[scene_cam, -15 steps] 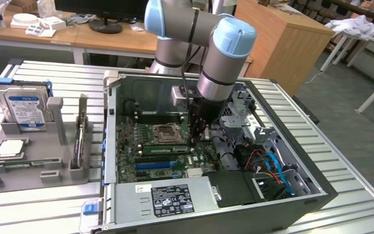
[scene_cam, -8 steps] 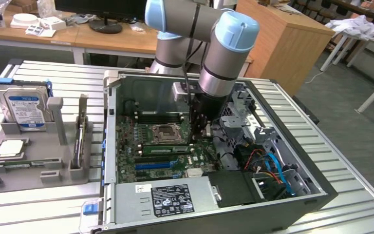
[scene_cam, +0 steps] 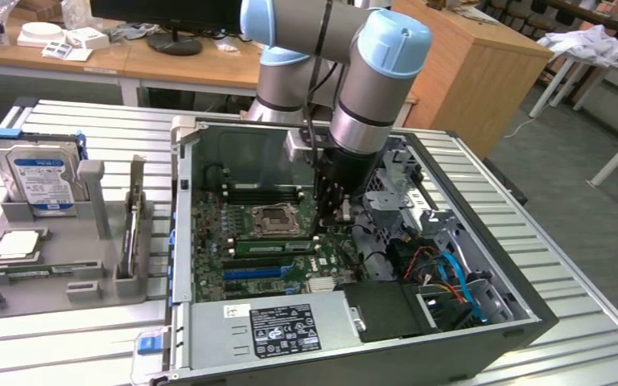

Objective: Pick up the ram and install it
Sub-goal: 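Press down the ram until it locks into place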

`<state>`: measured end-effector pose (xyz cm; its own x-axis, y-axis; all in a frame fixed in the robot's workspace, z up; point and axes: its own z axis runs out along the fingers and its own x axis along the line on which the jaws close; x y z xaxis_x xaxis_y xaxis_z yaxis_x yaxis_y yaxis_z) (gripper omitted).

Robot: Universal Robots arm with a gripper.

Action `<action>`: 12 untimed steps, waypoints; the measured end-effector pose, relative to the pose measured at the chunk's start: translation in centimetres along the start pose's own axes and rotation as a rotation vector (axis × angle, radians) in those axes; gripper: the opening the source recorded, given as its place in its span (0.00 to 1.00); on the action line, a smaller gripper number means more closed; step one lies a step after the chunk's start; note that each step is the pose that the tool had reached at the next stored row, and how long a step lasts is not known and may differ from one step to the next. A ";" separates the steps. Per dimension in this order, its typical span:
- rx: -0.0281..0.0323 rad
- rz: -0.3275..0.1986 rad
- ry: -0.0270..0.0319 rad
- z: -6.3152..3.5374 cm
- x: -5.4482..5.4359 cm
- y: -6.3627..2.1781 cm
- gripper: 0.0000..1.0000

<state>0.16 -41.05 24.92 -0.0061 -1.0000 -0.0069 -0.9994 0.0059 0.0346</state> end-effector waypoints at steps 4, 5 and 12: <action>-0.0001 0.000 0.0003 -0.02 0.0 0.00 0.11; -0.0001 0.000 0.0003 -0.02 0.0 0.00 0.11; -0.0002 0.000 0.0005 0.04 0.0 1.12 0.11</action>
<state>-0.96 -41.06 24.92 -0.0060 -1.0000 -0.0065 -0.9994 0.0058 0.0347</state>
